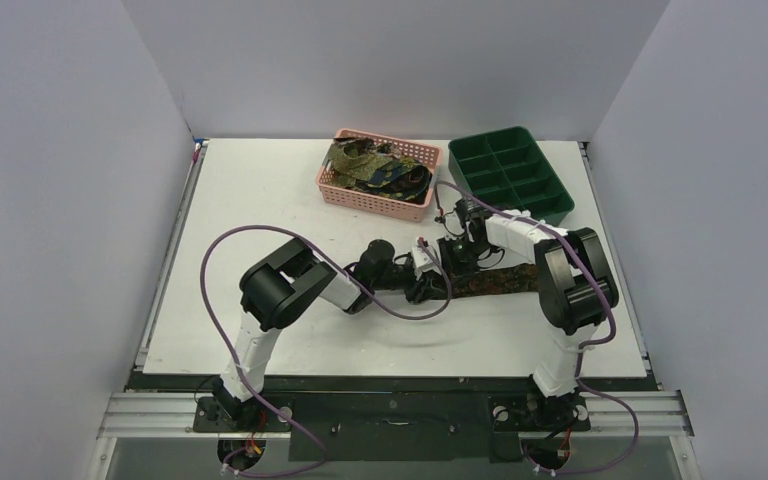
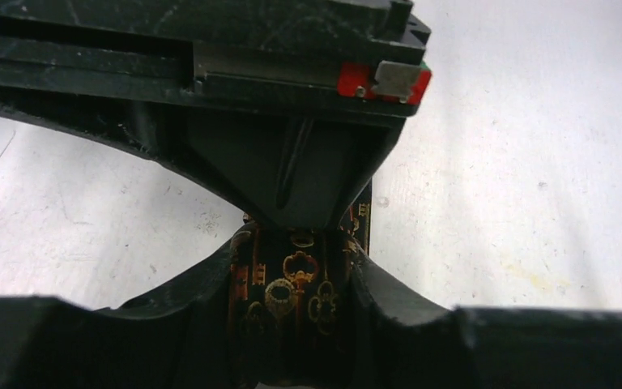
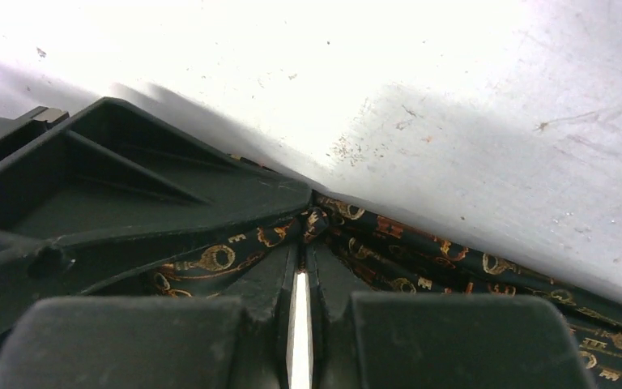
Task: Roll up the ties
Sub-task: Roll the tie at the center of the board.
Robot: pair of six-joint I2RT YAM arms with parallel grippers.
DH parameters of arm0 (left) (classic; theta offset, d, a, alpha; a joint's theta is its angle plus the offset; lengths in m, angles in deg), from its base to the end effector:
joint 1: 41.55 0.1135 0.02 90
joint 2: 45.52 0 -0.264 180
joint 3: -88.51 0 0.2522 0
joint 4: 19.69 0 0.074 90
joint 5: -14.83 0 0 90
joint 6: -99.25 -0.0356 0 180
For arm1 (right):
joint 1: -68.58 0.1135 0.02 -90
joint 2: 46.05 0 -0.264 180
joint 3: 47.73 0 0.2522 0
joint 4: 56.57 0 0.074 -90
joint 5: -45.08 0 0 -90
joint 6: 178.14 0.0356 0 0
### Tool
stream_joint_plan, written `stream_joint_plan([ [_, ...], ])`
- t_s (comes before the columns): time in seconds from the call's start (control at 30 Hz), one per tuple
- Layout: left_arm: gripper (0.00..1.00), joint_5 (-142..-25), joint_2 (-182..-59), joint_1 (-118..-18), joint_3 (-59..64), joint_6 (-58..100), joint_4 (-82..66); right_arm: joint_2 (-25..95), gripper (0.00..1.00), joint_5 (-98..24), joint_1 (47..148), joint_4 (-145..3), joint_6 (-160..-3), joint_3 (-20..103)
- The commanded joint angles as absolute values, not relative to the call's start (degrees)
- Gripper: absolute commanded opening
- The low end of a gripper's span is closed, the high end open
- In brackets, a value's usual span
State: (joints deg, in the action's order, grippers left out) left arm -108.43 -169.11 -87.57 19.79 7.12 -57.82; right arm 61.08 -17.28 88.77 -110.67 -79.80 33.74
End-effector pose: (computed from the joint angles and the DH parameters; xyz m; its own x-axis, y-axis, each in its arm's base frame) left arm 0.2710 -0.3090 0.0973 -0.1640 0.2147 -0.9628 0.9732 0.1949 -0.1223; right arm 0.3170 0.1342 0.1527 -0.9694 -0.2196 -0.1097 -0.2451 0.8438 0.4775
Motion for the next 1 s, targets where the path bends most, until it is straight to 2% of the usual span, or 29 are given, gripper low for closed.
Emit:
stream_joint_plan([
  [0.0,0.23,-107.77,-167.14,-86.92,23.64,0.43,-55.63,62.04,0.00,-19.75,89.14,-107.46,-82.11,34.11],
  [0.07,0.17,-107.34,-165.77,-86.72,25.72,-2.41,-52.79,60.42,0.01,-17.67,87.97,-108.92,-82.98,34.60],
  [0.13,0.14,-107.29,-164.30,-86.62,27.31,-4.67,-50.20,58.82,0.11,-13.63,86.06,-111.18,-84.01,35.54],
  [0.17,0.14,-107.23,-164.11,-86.57,28.09,-5.74,-48.66,57.62,0.22,-10.20,84.75,-111.89,-84.25,35.81],
  [0.23,0.13,-107.34,-163.74,-86.56,28.84,-6.87,-47.14,56.03,0.35,-6.31,83.78,-113.59,-84.64,35.84],
  [0.3,0.14,-107.59,-163.66,-86.55,28.87,-7.44,-45.86,54.78,0.44,-3.15,83.72,-114.11,-84.24,35.10],
  [0.4,0.15,-107.92,-163.69,-86.56,28.01,-7.73,-44.65,54.07,0.49,0.43,84.77,-112.57,-81.82,33.43],
  [0.53,0.16,-108.29,-163.82,-86.57,26.53,-8.20,-42.68,54.55,0.50,1.82,86.82,-107.51,-75.41,31.94],
  [0.7,0.17,-108.23,-163.75,-86.58,25.82,-8.24,-41.31,57.27,0.50,0.48,87.87,-104.56,-73.52,31.92],
  [0.77,0.17,-108.15,-163.74,-86.57,25.82,-8.24,-41.14,58.10,0.46,-0.62,87.87,-104.59,-74.11,31.64],
  [0.83,0.17,-108.09,-163.74,-86.61,25.74,-8.24,-41.01,58.58,0.34,-2.36,87.87,-105.28,-75.18,31.44],
  [0.93,0.18,-108.13,-163.65,-86.64,25.69,-8.05,-41.18,59.67,0.01,-6.23,87.74,-107.25,-77.80,31.49],
  [0.97,0.18,-108.20,-163.65,-86.64,25.53,-7.93,-41.22,60.03,0.00,-7.52,87.70,-108.32,-78.31,31.64],
])
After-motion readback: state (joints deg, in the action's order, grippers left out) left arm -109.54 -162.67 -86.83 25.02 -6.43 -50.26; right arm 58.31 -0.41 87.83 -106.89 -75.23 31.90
